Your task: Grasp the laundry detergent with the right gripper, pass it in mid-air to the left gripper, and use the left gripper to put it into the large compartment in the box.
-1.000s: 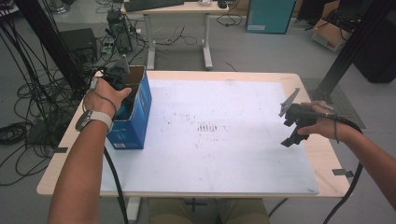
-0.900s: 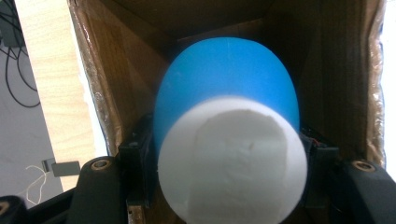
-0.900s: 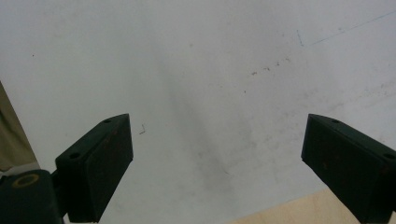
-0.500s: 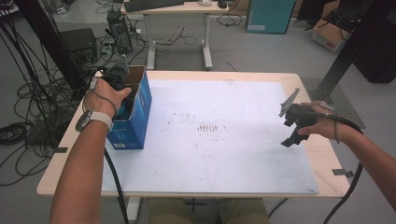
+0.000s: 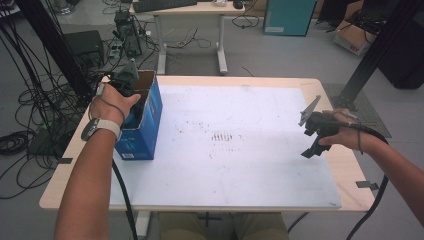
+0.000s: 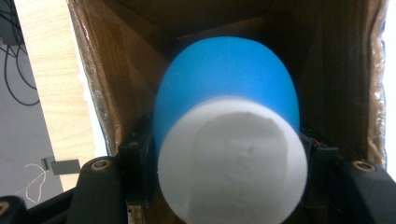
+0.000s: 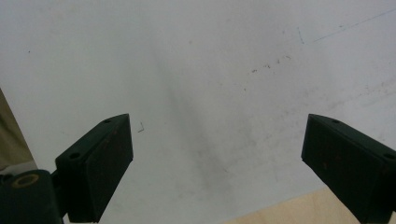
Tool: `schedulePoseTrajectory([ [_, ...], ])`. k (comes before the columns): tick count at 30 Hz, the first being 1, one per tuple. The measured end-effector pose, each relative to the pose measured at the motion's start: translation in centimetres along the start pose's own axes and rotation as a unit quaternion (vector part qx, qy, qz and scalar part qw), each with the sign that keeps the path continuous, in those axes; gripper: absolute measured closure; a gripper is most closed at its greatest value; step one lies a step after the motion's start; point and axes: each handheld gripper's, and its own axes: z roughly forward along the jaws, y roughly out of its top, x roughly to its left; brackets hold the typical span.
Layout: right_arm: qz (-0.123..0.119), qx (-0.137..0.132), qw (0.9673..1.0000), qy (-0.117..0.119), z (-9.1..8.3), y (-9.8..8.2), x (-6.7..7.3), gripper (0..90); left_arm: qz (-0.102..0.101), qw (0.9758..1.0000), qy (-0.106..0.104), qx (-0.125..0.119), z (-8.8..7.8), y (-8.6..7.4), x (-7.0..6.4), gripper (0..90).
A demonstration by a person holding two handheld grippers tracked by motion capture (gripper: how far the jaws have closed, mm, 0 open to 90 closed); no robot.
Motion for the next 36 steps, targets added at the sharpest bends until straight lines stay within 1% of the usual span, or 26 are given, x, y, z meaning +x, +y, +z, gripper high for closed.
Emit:
schedulePoseTrajectory([
  [21, 0.001, 0.001, 1.0, -0.002, -0.2, -0.1, 0.03, 8.7, -0.003, 1.0, 0.002, -0.002, -0.01, -0.12, -0.04, 37.4],
  [28, 0.0, 0.002, 1.0, 0.001, -0.14, -0.08, 0.05, 8.7, -0.003, 1.0, 0.001, -0.002, 0.01, -0.11, -0.04, 37.4],
  [36, 0.0, -0.002, 1.0, -0.002, -0.08, -0.07, 0.04, 8.7, -0.003, 1.0, 0.0, -0.002, 0.01, -0.13, 0.02, 37.4],
])
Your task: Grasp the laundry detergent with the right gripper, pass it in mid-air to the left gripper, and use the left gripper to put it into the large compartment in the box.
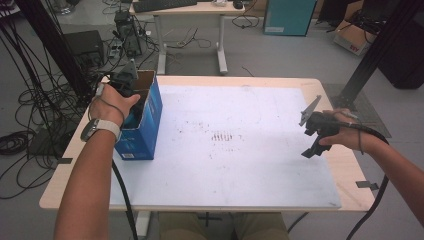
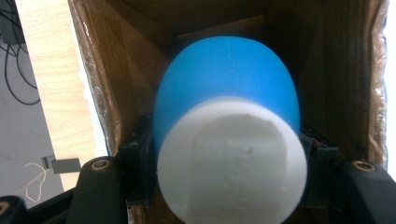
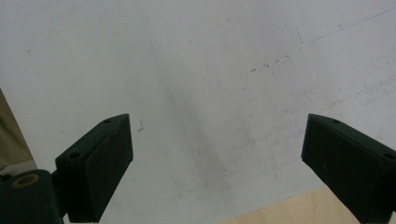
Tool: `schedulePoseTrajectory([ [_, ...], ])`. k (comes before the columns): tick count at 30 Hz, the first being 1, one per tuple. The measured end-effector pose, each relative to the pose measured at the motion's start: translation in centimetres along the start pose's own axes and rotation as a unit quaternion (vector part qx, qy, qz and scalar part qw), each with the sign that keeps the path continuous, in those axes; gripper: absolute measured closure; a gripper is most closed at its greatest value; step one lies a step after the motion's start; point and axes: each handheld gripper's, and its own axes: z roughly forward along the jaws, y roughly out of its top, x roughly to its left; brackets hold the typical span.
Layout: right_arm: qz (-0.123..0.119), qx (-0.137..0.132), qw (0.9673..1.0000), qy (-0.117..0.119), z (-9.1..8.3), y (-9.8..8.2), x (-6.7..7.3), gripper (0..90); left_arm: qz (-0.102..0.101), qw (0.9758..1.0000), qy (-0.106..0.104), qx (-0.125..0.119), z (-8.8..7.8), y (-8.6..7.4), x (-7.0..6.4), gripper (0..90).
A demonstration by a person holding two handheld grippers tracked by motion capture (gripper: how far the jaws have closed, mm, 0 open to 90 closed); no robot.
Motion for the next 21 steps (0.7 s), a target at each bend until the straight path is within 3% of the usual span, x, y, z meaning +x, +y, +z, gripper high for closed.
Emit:
schedulePoseTrajectory([
  [21, -0.001, 0.002, 1.0, -0.001, -0.06, 0.06, 0.02, 8.7, -0.001, 1.0, -0.001, -0.001, -0.01, -0.09, 0.07, 37.4],
])
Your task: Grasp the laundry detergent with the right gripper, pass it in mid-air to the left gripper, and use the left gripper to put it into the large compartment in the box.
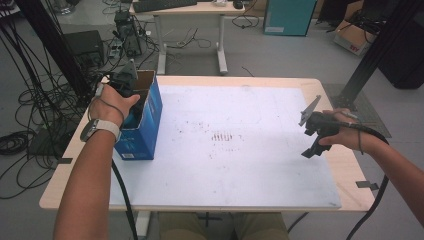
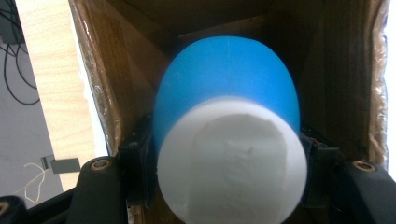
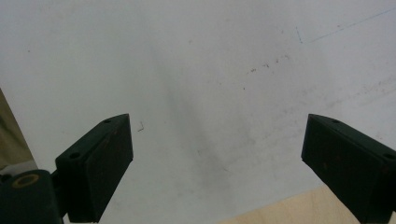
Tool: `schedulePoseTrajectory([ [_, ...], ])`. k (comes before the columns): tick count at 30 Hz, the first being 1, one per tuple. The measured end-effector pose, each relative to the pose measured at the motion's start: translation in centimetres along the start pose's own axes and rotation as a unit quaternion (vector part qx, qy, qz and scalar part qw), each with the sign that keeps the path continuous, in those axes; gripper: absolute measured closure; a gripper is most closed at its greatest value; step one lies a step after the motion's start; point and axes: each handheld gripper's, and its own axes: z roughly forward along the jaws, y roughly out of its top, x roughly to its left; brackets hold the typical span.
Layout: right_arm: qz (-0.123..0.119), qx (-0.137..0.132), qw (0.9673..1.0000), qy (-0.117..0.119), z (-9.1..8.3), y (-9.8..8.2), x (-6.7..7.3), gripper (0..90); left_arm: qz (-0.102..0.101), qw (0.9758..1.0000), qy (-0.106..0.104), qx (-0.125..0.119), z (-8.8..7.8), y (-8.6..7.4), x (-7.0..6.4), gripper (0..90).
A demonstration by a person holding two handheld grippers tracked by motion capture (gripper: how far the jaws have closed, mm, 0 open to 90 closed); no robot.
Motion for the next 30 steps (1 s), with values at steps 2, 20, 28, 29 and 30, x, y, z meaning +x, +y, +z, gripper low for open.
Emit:
schedulePoseTrajectory([
  [2, 0.001, 0.001, 1.0, 0.0, -0.02, 0.0, 0.01, 8.7, 0.0, 1.0, 0.0, -0.001, 0.01, 0.0, -0.01, 37.4],
  [20, 0.002, 0.003, 1.0, 0.003, 0.06, -0.09, 0.11, 8.7, 0.0, 1.0, 0.0, -0.001, 0.0, -0.03, -0.01, 37.4],
  [28, 0.003, 0.004, 1.0, 0.003, -0.02, -0.12, 0.06, 8.7, 0.0, 1.0, 0.001, -0.001, 0.02, 0.0, -0.06, 37.4],
  [29, 0.003, 0.004, 1.0, 0.003, -0.01, -0.13, 0.06, 8.7, -0.001, 1.0, 0.001, -0.001, 0.01, 0.0, -0.07, 37.4],
  [30, 0.004, 0.001, 1.0, 0.002, 0.03, -0.15, 0.08, 8.7, 0.0, 1.0, 0.001, -0.001, 0.01, 0.01, -0.08, 37.4],
])
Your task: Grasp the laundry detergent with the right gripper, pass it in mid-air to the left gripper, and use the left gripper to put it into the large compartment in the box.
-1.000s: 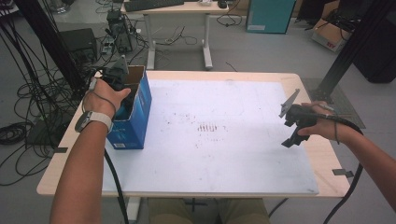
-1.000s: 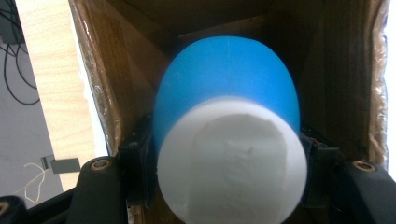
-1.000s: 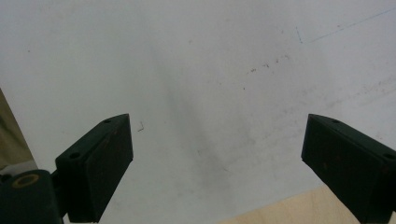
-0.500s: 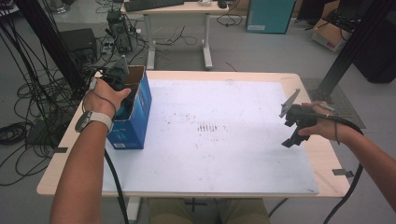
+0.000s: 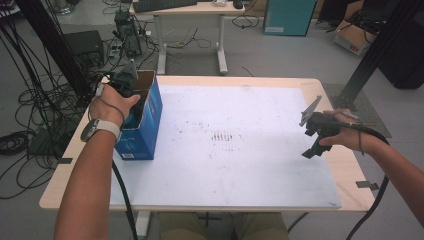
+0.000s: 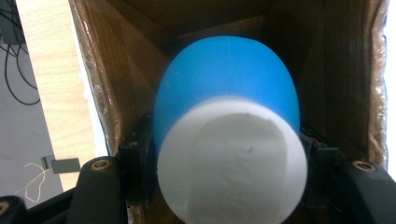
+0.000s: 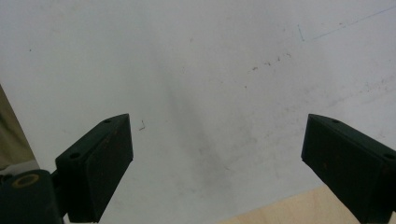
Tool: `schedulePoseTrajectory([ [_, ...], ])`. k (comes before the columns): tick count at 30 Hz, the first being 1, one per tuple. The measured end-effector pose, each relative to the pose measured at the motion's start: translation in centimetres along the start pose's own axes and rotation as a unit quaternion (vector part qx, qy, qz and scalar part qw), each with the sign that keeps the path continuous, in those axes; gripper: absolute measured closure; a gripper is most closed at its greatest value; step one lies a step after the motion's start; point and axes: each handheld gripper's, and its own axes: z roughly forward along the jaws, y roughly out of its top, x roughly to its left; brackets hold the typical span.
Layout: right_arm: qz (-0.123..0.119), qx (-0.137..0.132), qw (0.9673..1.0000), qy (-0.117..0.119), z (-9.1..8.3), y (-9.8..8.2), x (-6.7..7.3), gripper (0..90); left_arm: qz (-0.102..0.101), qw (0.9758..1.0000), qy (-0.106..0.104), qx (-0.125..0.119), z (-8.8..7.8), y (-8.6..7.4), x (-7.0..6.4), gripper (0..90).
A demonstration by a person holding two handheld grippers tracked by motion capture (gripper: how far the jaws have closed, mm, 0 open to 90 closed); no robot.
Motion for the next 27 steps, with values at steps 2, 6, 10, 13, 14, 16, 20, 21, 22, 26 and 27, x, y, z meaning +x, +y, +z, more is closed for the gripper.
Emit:
schedulePoseTrajectory([
  [2, 0.0, -0.001, 1.0, 0.0, 0.03, 0.01, -0.02, 8.7, 0.0, 1.0, 0.0, 0.0, 0.0, 0.0, 0.02, 37.4],
  [6, 0.0, 0.0, 1.0, 0.0, 0.06, -0.01, -0.08, 8.7, 0.0, 1.0, -0.001, 0.0, 0.0, -0.03, 0.06, 37.3],
  [10, -0.001, -0.001, 1.0, 0.0, 0.08, -0.01, -0.1, 8.7, 0.0, 1.0, -0.001, 0.0, 0.0, -0.03, 0.07, 37.4],
  [13, 0.0, 0.0, 1.0, 0.0, 0.07, 0.01, -0.09, 8.7, 0.0, 1.0, -0.001, 0.0, 0.0, -0.01, 0.04, 37.4],
  [14, -0.001, 0.002, 1.0, 0.0, 0.05, 0.04, -0.09, 8.7, 0.0, 1.0, -0.001, 0.0, 0.0, -0.01, 0.04, 37.4],
  [16, -0.001, -0.001, 1.0, 0.0, 0.1, 0.03, -0.08, 8.7, -0.001, 1.0, -0.001, 0.0, 0.0, -0.01, 0.05, 37.4],
  [20, -0.001, 0.001, 1.0, 0.001, 0.1, 0.07, -0.07, 8.7, 0.0, 1.0, -0.001, -0.001, 0.0, -0.03, 0.07, 37.4],
  [21, -0.001, 0.001, 1.0, 0.001, 0.12, 0.06, -0.07, 8.7, 0.0, 1.0, -0.001, -0.001, 0.0, -0.03, 0.07, 37.4],
  [22, 0.0, 0.002, 1.0, 0.001, 0.1, 0.06, -0.08, 8.7, 0.0, 1.0, -0.001, -0.001, 0.0, -0.03, 0.06, 37.4],
  [26, -0.002, 0.001, 1.0, 0.001, 0.11, 0.11, -0.11, 8.7, 0.0, 1.0, -0.001, -0.002, 0.01, -0.03, 0.05, 37.4],
  [27, -0.001, 0.002, 1.0, 0.001, 0.1, 0.13, -0.11, 8.7, 0.001, 1.0, -0.001, -0.002, 0.01, -0.02, 0.04, 37.4],
])
